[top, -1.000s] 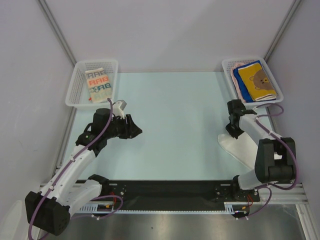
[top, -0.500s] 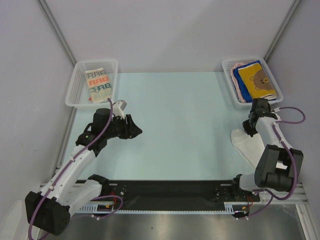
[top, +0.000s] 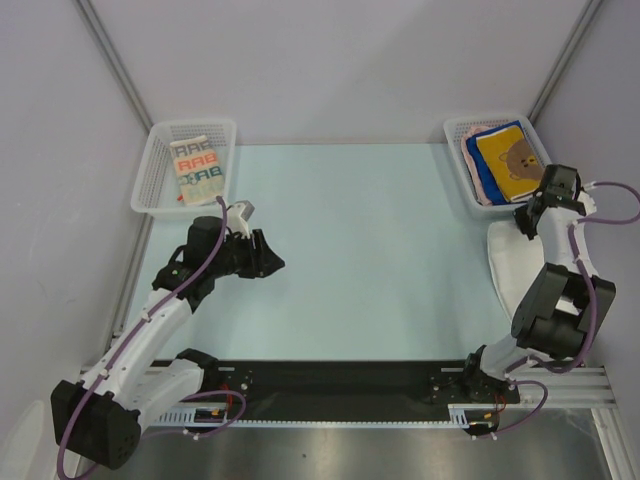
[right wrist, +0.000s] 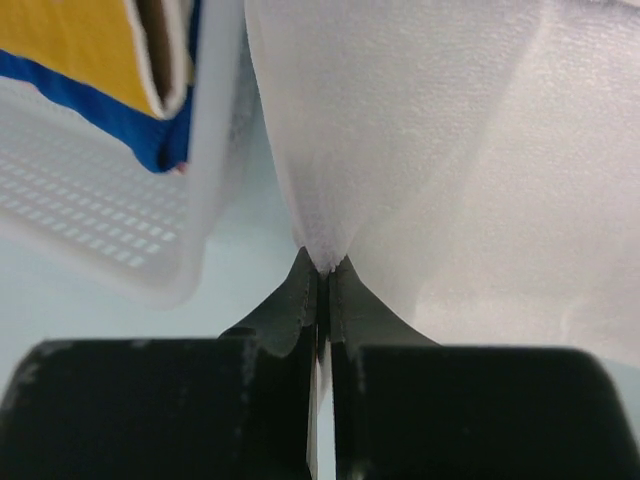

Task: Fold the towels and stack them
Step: Neatly place the folded towel into the bin

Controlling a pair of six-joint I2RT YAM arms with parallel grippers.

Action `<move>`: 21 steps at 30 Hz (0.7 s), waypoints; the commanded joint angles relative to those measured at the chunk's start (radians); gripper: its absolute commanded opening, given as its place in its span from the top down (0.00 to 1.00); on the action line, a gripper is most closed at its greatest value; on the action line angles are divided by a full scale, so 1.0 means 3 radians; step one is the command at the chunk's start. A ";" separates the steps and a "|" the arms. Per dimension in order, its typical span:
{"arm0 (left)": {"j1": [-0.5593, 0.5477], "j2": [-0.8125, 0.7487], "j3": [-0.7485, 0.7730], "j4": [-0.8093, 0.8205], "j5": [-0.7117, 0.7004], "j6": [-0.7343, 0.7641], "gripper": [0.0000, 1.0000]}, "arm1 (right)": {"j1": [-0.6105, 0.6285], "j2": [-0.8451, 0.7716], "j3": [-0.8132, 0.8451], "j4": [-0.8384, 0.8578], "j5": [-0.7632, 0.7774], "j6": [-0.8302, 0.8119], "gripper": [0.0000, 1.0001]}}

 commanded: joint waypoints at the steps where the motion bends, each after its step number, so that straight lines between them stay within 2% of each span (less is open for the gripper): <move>1: 0.0000 0.0021 0.0053 0.0029 0.0014 0.0087 0.52 | -0.0075 0.0115 0.0404 0.0176 -0.0077 -0.0102 1.00; 12: 0.0000 0.0052 0.0068 0.0014 0.0024 0.0102 0.52 | -0.0121 0.0718 0.1105 0.0354 -0.0404 -0.0015 1.00; 21: 0.0000 0.0082 0.0068 0.0029 0.0101 0.0123 0.52 | -0.0014 0.1036 0.1826 0.0406 -0.0404 -0.0040 1.00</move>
